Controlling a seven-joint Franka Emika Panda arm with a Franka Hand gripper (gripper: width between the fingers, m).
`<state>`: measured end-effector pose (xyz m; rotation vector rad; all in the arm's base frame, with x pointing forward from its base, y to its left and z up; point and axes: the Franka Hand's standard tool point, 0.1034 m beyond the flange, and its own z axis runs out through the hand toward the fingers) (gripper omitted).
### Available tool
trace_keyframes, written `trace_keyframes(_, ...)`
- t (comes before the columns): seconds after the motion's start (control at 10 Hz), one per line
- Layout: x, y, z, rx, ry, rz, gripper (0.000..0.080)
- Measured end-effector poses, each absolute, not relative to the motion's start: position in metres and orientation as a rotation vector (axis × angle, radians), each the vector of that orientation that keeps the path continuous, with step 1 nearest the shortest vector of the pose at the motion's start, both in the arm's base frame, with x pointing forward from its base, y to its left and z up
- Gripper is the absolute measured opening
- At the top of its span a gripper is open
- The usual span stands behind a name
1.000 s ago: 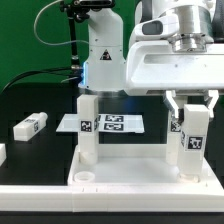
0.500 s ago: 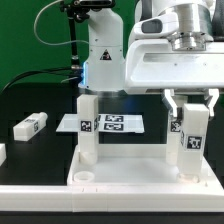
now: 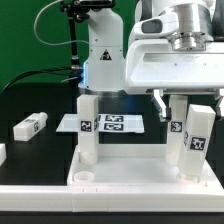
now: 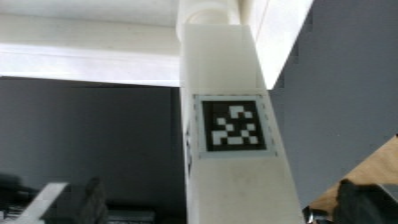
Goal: Assemble desk
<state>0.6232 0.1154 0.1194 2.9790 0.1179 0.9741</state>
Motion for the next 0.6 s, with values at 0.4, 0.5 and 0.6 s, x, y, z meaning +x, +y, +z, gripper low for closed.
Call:
trace_keyframes(0.4, 0.6232, 0.1154, 0.1194, 2.978, 0.121, 0.974, 0.0649)
trace_keyframes(0.5, 0.6232, 0.1154, 0.1194, 2.978, 0.122, 0.974, 0.0649)
trace_keyframes(0.6, 0.6232, 0.1154, 0.1193, 2.978, 0.123, 0.974, 0.0649)
